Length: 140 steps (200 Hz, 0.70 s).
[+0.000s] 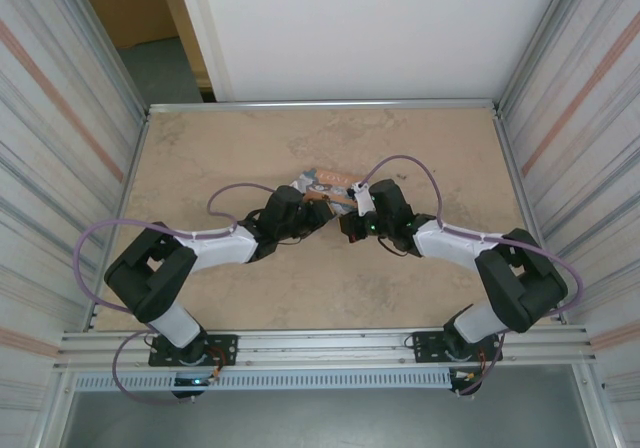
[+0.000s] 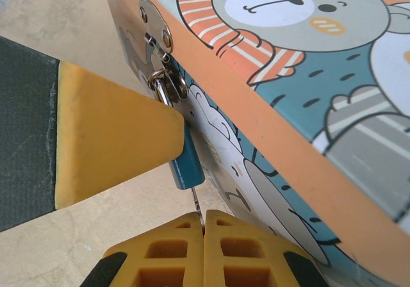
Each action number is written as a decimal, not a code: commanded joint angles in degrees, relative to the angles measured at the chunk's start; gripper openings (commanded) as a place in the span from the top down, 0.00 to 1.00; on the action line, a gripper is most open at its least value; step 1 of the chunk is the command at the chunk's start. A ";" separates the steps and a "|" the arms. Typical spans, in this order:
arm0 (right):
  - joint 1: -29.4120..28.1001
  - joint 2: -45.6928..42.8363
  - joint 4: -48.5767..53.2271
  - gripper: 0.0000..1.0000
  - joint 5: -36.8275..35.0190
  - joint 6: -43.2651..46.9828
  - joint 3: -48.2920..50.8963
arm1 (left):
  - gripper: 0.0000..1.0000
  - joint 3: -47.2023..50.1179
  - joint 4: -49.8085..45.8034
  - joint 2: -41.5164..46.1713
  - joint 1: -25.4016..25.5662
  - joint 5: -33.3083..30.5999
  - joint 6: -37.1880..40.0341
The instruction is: Unlock the padlock with the key
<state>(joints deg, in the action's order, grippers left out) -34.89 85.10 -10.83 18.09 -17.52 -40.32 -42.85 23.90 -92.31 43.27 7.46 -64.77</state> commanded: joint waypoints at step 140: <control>-2.76 -7.76 -9.48 1.00 -2.70 -3.13 3.81 | 0.87 -1.43 -2.34 -2.92 3.55 13.03 0.63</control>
<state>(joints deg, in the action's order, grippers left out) -36.07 81.06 -10.63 16.03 -18.15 -35.99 -42.89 23.66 -92.90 43.46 11.44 -64.93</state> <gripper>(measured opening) 0.047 0.198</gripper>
